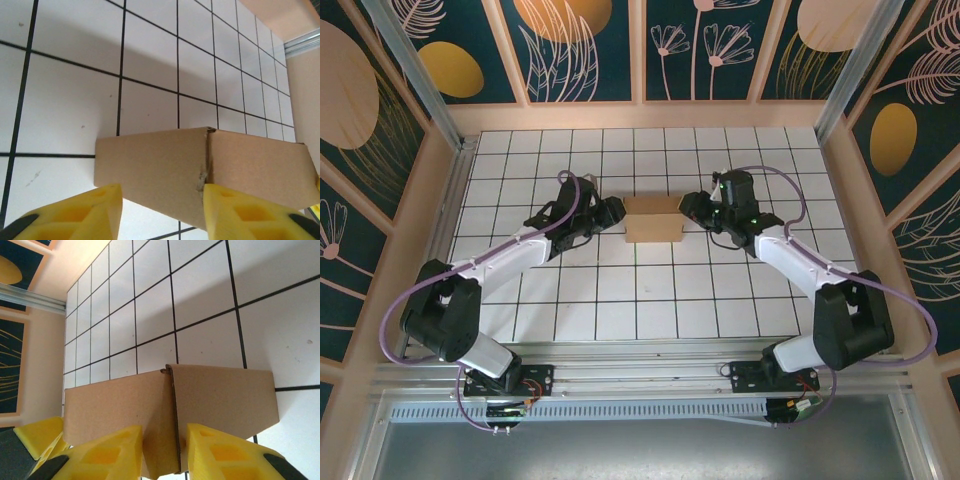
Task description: Fold the paper box
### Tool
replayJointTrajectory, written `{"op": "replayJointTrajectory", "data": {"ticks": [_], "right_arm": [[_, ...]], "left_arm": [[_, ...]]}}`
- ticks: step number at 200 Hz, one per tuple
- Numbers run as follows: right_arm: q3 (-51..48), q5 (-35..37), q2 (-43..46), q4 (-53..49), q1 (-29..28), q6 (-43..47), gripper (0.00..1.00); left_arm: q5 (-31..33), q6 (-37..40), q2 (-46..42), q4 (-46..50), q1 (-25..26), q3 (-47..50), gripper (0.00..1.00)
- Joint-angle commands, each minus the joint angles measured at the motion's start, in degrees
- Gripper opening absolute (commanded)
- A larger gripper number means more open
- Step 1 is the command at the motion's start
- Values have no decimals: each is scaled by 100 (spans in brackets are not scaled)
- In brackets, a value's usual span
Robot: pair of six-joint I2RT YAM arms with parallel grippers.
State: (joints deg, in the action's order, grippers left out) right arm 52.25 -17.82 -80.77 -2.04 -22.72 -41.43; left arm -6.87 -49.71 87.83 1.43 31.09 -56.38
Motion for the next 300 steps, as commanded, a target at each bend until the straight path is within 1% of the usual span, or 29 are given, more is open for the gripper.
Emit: {"op": "replayJointTrajectory", "data": {"ticks": [1,14,20,27,39,46,64,90,101,127,156,171,203,217,223,237,251,273,289,300], "right_arm": [[137,84,124,-393,-25,167,28],[87,11,30,-385,-31,159,25],[56,-13,-14,-372,-37,137,22],[-11,-43,-63,-295,-46,127,17],[-158,-35,-105,-143,-44,129,4],[-233,12,-135,-79,-41,137,0],[-401,200,-283,11,-40,214,0],[-830,281,-545,351,-49,202,0],[-1076,482,-588,560,-67,248,0],[-1103,1003,-740,207,-80,490,12],[-757,1297,-633,-448,-80,768,16],[-566,1250,-519,-614,-66,877,19],[40,616,-427,-888,106,841,25],[260,395,-404,-926,171,824,26],[336,332,-396,-951,188,816,28],[391,147,-414,-876,222,839,29],[272,-229,-503,-646,282,751,29],[-197,-810,-645,7,472,296,29],[-575,-1014,-684,497,678,61,29],[-803,-1285,-734,845,805,-11,29]], "left_arm": [[-153,196,-77,446,37,-103,50],[-310,197,42,339,33,-109,51],[-336,178,96,304,36,-96,51],[-385,158,163,231,37,-80,52],[-456,74,261,107,34,-48,52],[-521,35,301,34,37,-25,52],[-609,-30,381,-64,37,30,52],[-502,17,436,45,33,31,51],[-437,42,436,76,37,193,51],[-345,69,493,171,37,269,51],[-298,115,459,229,33,306,50],[-229,137,421,282,33,268,50],[-209,163,426,340,30,174,50],[-218,162,428,345,37,156,50],[-230,163,423,341,35,146,49],[-235,163,428,345,36,142,49],[-244,162,419,340,33,144,49],[-253,159,402,350,37,158,49],[-262,154,375,340,37,179,49],[-266,152,361,331,37,180,49]]}}
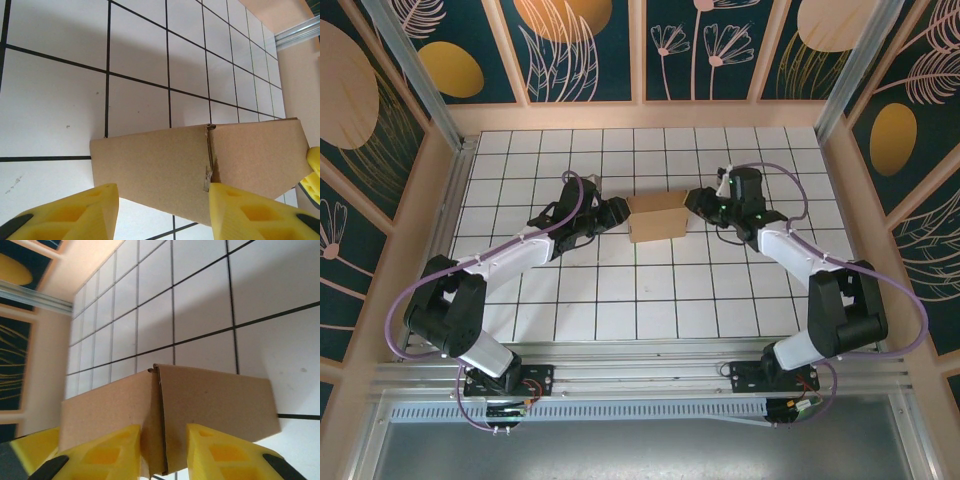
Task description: Fold the paper box
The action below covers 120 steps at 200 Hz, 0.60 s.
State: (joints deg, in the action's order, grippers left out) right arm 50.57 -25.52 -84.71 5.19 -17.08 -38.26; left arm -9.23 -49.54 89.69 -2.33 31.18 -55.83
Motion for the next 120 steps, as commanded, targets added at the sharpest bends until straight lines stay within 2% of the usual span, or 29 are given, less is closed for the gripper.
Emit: {"op": "replayJointTrajectory", "data": {"ticks": [1,33,62,70,99,120], "right_arm": [[-657,-542,-347,144,254,-339,29],[-1035,-1177,-655,684,329,-516,27],[-1512,-1363,-908,1432,366,-895,8],[-1571,-1402,-985,1544,379,-963,6],[-1531,-1421,-932,1397,389,-917,11],[-1580,-1208,-606,904,346,-681,16]], "left_arm": [[-32,136,178,707,29,125,49],[-69,122,196,696,28,90,49],[-105,86,192,637,23,116,49],[-105,83,148,605,22,134,49],[-95,120,-168,467,26,222,50],[-308,88,-306,470,40,377,49]]}}
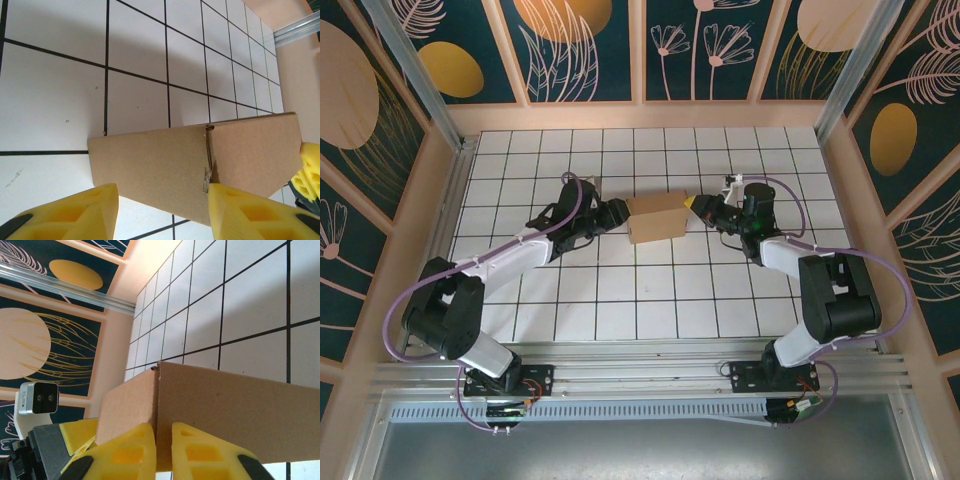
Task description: Fold the paper box
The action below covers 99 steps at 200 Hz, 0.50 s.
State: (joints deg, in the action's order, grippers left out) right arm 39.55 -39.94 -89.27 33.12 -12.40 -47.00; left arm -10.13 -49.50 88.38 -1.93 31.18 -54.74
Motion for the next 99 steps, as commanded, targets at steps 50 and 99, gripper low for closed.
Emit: {"op": "replayJointTrajectory", "data": {"ticks": [50,99], "right_arm": [[-1120,920,1615,-3212,-544,359,26],[-655,1580,2890,-4260,-485,732,44]], "left_arm": [[-726,-413,-790,346,554,1224,36],[380,-319,-2131,600,576,1327,49]]}}
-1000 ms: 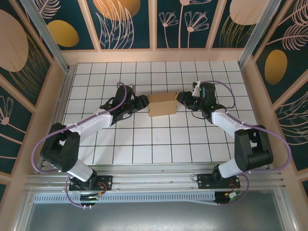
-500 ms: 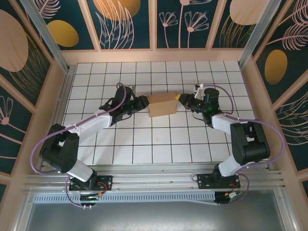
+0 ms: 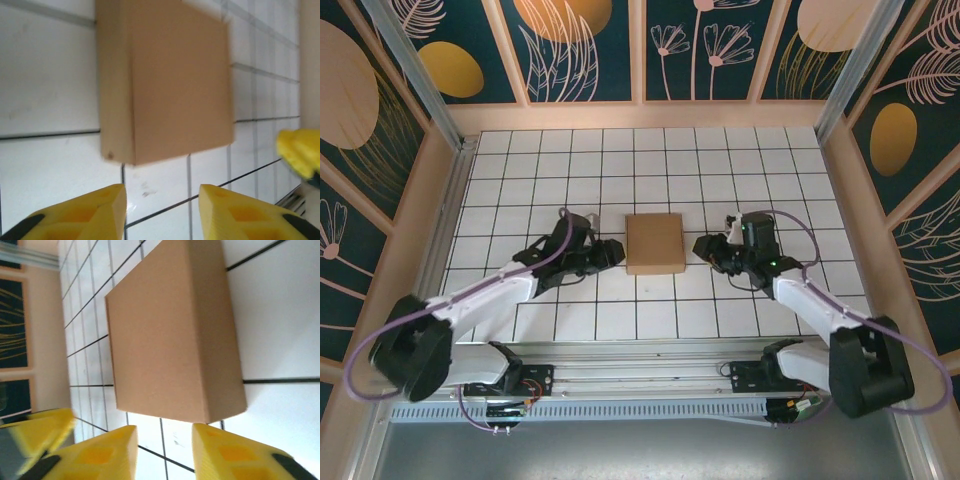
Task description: Fold the paper box
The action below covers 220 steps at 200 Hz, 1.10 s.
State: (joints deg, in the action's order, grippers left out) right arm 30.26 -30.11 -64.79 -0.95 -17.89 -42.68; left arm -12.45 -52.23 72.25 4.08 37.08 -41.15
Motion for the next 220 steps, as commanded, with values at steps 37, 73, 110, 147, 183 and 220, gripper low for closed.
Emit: {"op": "replayJointTrajectory", "data": {"ticks": [37,73,110,147,183,220], "right_arm": [[332,596,-149,-253,70,128,48],[491,383,-1226,436,-120,97,47],[603,304,-2107,1302,-437,-184,40],[851,538,-2902,2055,-459,-735,35],[1981,842,-4033,2338,-757,-1145,32],[4102,941,-5708,2382,-945,-1328,32]], "left_arm": [[1147,-232,206,100,-16,-355,56],[307,-283,1596,-562,-17,-801,56],[603,-35,2351,-819,-19,-1205,54],[780,-73,3213,-715,-313,-1736,38],[1096,140,3761,-654,-1130,-2260,34],[1198,630,4261,-599,-1840,-3061,36]]}}
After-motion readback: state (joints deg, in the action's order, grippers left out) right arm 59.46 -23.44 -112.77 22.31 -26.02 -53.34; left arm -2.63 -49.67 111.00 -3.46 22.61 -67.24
